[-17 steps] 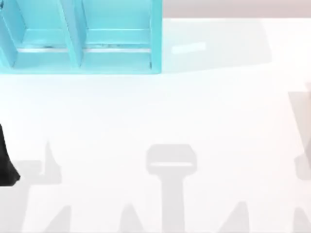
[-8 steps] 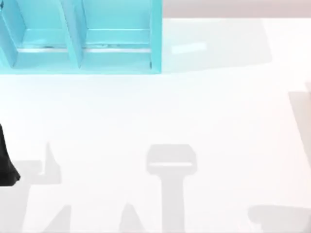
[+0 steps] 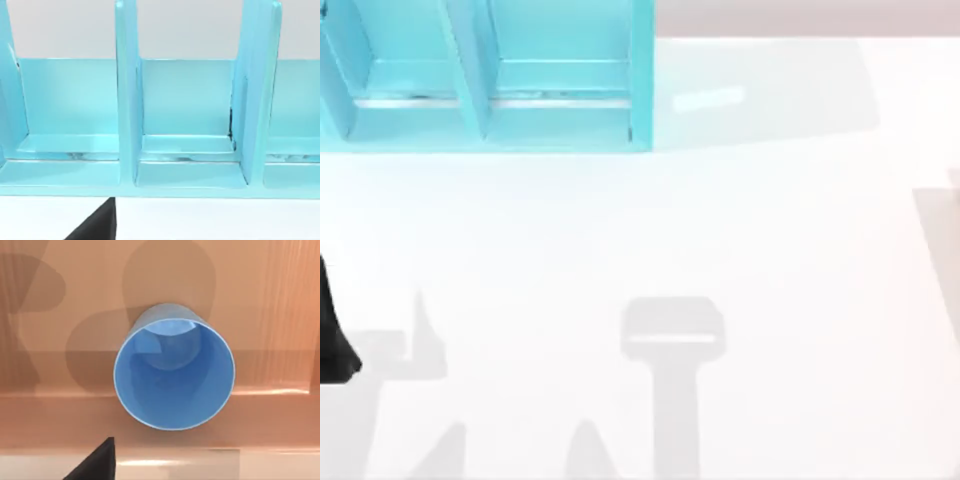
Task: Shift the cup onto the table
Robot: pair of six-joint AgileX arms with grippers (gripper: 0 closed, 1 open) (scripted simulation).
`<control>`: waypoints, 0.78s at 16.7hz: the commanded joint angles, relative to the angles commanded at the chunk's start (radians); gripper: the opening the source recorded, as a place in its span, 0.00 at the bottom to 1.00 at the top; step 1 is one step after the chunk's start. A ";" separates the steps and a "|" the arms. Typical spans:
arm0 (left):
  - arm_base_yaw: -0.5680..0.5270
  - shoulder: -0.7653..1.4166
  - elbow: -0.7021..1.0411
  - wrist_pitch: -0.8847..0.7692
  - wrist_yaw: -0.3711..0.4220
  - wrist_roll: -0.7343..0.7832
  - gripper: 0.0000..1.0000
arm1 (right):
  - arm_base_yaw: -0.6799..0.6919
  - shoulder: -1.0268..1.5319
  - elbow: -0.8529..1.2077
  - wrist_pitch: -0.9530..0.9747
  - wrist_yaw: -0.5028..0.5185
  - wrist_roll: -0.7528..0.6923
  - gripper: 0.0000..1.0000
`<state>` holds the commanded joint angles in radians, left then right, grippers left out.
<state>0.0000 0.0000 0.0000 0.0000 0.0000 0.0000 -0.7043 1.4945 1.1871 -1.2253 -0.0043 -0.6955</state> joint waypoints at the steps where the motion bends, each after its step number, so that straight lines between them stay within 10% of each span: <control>1: 0.000 0.000 0.000 0.000 0.000 0.000 1.00 | -0.011 0.021 0.017 -0.020 0.000 -0.011 1.00; 13: 0.000 0.000 0.000 0.000 0.000 0.000 1.00 | -0.012 0.075 -0.105 0.145 0.000 -0.011 1.00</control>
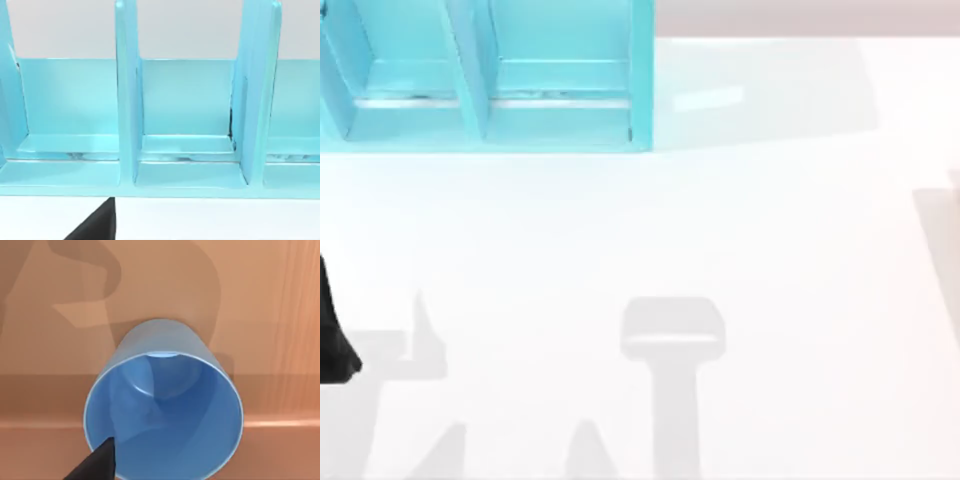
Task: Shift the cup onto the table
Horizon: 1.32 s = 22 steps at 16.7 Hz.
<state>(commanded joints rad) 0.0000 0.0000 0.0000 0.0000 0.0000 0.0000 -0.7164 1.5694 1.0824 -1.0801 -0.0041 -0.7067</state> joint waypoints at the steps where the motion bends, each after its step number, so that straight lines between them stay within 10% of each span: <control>1: 0.000 0.000 0.000 0.000 0.000 0.000 1.00 | 0.000 0.009 -0.023 0.029 0.000 0.001 1.00; 11: 0.000 0.000 0.000 0.000 0.000 0.000 1.00 | 0.001 0.067 -0.172 0.237 0.000 0.002 1.00; 22: 0.000 0.000 0.000 0.000 0.000 0.000 1.00 | 0.001 0.067 -0.172 0.237 0.000 0.002 0.17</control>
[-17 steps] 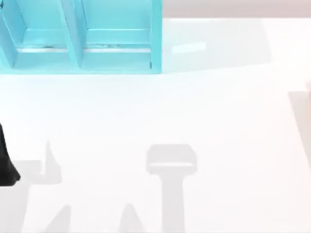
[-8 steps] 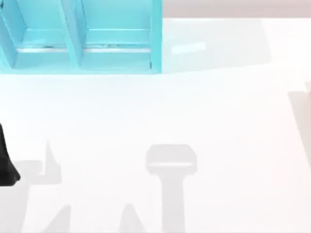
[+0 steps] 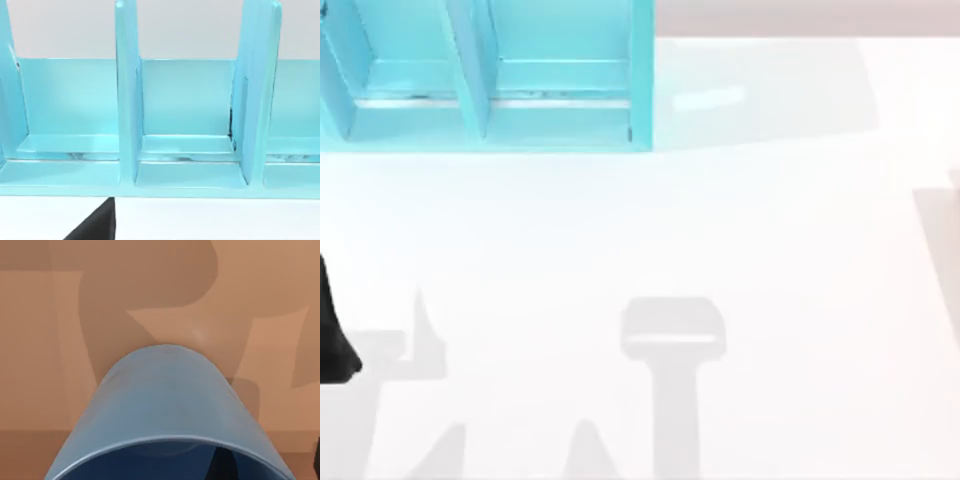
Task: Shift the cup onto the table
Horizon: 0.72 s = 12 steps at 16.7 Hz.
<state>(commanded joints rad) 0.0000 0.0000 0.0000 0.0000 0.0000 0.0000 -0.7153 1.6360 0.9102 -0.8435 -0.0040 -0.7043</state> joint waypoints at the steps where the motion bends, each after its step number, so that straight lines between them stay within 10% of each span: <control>1: 0.000 0.000 0.000 0.000 0.000 0.000 1.00 | 0.000 0.000 0.000 0.000 0.000 0.000 0.10; 12: 0.000 0.000 0.000 0.000 0.000 0.000 1.00 | 0.002 -0.003 0.002 -0.003 0.000 0.003 0.00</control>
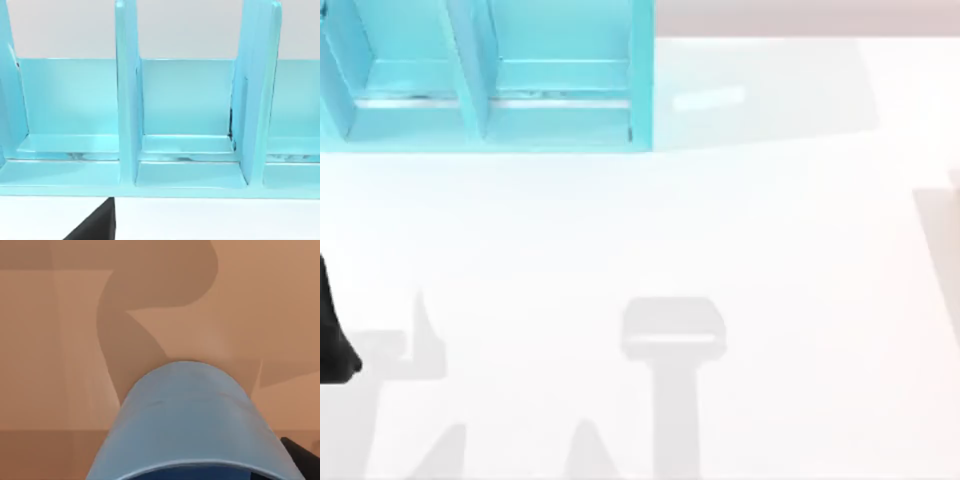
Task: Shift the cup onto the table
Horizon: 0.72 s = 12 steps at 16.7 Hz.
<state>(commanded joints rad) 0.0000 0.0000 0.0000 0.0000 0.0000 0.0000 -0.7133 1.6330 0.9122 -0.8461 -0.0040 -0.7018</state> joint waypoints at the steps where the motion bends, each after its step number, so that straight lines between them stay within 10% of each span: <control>1: 0.000 0.000 0.000 0.000 0.000 0.000 1.00 | 0.011 -0.010 0.007 -0.012 0.000 0.010 0.00; 12: 0.000 0.000 0.000 0.000 0.000 0.000 1.00 | 0.335 -0.281 0.127 -0.412 0.002 0.330 0.00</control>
<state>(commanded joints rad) 0.0000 0.0000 0.0000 0.0000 0.0000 0.0000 -0.3785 1.3518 1.0393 -1.2585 -0.0025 -0.3717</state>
